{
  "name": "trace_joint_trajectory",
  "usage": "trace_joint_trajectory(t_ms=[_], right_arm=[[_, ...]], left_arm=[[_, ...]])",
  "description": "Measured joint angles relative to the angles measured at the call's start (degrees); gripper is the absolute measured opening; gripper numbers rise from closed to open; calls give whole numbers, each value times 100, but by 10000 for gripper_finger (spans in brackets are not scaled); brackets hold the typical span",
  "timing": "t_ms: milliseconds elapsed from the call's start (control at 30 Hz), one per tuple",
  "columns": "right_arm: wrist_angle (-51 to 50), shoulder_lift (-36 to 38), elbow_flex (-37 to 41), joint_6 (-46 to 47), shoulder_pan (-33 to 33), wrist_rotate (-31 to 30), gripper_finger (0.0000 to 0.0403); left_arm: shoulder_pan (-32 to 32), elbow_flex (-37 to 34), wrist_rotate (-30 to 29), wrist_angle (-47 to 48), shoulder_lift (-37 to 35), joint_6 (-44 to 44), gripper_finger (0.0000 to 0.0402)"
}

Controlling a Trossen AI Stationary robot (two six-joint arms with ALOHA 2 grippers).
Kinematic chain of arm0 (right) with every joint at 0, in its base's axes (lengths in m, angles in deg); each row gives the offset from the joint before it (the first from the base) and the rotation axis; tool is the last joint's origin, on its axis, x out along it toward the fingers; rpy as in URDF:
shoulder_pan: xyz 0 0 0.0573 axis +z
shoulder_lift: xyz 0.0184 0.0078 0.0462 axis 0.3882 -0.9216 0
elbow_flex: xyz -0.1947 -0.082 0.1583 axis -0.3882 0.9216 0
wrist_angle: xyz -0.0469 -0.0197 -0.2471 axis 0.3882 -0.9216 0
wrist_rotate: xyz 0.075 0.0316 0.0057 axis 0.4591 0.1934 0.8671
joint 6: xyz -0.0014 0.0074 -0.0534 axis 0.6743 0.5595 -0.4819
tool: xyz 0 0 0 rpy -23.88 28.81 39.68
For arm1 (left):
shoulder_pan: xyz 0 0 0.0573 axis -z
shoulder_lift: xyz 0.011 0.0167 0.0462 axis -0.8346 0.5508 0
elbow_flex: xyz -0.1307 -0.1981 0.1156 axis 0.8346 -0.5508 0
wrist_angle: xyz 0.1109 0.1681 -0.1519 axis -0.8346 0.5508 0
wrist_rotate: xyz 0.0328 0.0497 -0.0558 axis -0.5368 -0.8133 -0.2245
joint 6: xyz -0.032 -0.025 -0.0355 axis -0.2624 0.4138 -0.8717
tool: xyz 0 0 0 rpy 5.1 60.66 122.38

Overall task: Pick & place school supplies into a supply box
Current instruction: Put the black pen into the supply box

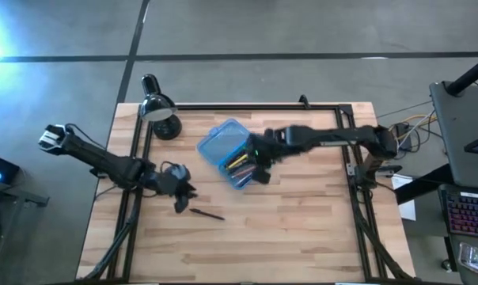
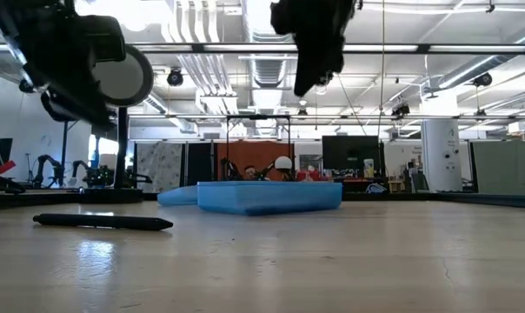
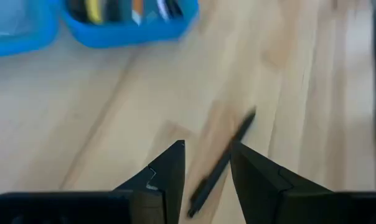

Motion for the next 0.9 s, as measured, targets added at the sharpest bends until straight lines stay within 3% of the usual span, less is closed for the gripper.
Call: trace_joint_trajectory(t_ms=[167,467,667,900], right_arm=[[59,85,342,792,548,20,96],[15,105,818,2191,1225,-531,221],[9,115,1142,2762,1544,-632,263],[23,115,1421,3128,1722,-852,278]], left_arm=[[190,0,197,-417,634,978,113],[306,0,884,-831,1751,2101,135],[432,161,835,-857,2253,2492,136],[457,472,554,-853,2817,2832,136]])
